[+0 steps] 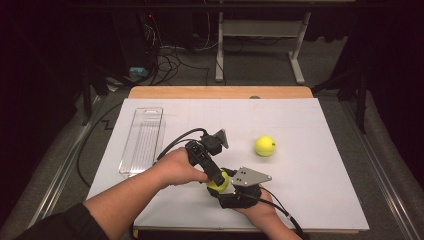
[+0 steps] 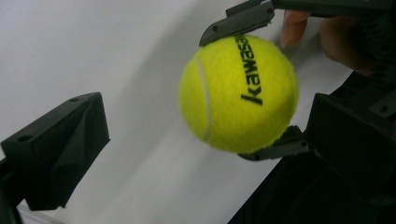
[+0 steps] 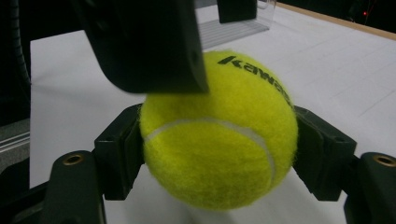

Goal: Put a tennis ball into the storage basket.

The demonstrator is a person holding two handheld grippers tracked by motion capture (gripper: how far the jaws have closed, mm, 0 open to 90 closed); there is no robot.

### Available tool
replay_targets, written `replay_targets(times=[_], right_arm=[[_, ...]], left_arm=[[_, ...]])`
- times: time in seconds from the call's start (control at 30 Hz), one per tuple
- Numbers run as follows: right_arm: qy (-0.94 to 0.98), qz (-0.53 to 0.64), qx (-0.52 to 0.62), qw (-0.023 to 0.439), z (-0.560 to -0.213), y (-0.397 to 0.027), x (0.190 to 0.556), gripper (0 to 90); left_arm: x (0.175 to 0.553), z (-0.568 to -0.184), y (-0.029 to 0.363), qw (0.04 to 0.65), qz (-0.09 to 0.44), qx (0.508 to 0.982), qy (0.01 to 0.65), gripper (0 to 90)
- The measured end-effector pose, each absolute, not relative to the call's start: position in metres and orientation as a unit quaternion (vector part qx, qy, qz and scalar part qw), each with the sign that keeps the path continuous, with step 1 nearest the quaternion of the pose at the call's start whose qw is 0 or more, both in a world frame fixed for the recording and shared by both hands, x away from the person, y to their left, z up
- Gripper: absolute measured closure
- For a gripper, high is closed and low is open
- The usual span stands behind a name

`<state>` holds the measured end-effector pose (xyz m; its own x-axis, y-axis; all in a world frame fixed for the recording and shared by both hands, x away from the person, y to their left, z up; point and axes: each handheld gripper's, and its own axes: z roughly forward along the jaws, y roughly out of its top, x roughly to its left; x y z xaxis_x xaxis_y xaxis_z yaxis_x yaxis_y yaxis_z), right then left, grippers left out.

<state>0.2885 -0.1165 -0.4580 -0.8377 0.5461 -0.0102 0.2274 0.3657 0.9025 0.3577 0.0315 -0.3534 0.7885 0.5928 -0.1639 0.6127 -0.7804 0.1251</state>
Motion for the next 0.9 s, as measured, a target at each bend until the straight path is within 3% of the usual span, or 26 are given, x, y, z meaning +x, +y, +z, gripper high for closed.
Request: replay_targets(times=[0.43, 0.63, 0.9], right_arm=[[0.798, 0.532, 0.235, 0.157, -0.453, -0.115, 0.287, 27.2], [0.798, 0.531, 0.234, 0.163, -0.451, -0.116, 0.286, 27.1], [0.797, 0.529, 0.237, 0.168, -0.453, -0.116, 0.288, 27.0]], left_arm=[[0.358, -0.372, 0.020, 0.077, -0.087, 0.941, 0.317, 2.9], [0.358, -0.373, 0.018, 0.079, -0.096, 0.942, 0.313, 16.2], [0.358, -0.369, 0.020, 0.086, -0.100, 0.942, 0.310, 26.4]])
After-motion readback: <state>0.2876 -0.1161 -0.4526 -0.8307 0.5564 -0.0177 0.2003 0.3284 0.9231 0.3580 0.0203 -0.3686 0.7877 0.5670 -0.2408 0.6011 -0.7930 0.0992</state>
